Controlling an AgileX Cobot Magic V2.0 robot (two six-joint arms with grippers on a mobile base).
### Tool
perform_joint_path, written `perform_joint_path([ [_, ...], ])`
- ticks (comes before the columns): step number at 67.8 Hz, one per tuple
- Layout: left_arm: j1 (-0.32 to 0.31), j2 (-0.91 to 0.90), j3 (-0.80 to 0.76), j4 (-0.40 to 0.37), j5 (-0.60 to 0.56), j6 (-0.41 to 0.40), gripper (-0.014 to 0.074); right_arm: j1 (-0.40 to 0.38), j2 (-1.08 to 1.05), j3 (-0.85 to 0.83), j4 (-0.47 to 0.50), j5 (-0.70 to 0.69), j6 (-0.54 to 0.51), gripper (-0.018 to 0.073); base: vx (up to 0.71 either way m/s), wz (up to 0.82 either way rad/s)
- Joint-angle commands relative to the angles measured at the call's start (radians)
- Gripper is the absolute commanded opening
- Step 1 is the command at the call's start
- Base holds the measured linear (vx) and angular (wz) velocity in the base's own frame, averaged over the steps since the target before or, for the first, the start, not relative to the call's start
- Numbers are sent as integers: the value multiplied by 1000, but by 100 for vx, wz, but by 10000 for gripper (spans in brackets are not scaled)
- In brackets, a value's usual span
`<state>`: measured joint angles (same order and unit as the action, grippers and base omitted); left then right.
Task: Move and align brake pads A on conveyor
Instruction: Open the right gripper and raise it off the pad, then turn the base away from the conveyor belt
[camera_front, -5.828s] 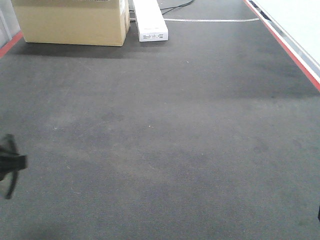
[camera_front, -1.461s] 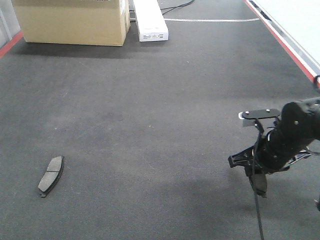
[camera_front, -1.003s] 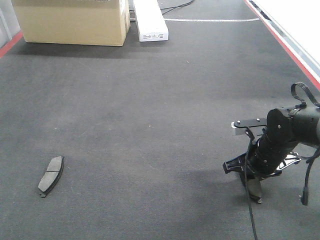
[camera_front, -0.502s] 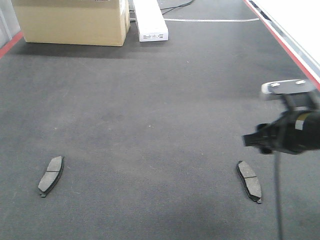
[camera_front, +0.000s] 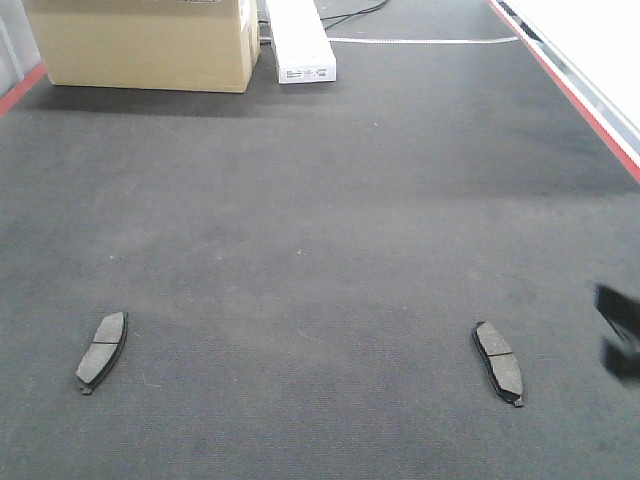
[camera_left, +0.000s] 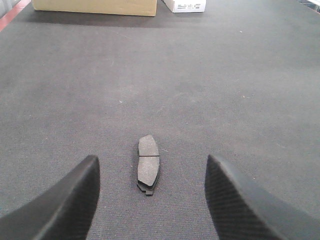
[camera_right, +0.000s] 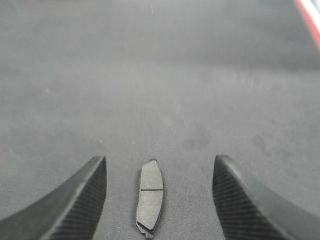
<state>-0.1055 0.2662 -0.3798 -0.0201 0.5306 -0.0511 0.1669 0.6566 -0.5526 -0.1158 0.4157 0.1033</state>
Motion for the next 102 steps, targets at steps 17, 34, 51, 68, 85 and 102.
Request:
perform_joint_path([
  [17,-4,8,-23,-9,-64,0,449,-4,-342,152,-14,-141,2,453,0,0],
  [34,-4,8,-23,-9,-64,0,449,-4,-378,152,-14,-125,2,453,0,0],
  [51,-4,8,-23,-9,-64,0,449,-4,-378,152,-14,-125,2,453,0,0],
  [68,-4,8,-23,-8,-64,0,449,-4,-378,152,-14,-126,2,453,0,0],
  [85,-4,8,-23,-8,-64,0,449,-4,-378,152,-14,-126,2,453,-8,-2],
  [102,-4,8,-23,-8,-64,0,449,-4,-378,152,-14,-126,2,453,-28,-7],
])
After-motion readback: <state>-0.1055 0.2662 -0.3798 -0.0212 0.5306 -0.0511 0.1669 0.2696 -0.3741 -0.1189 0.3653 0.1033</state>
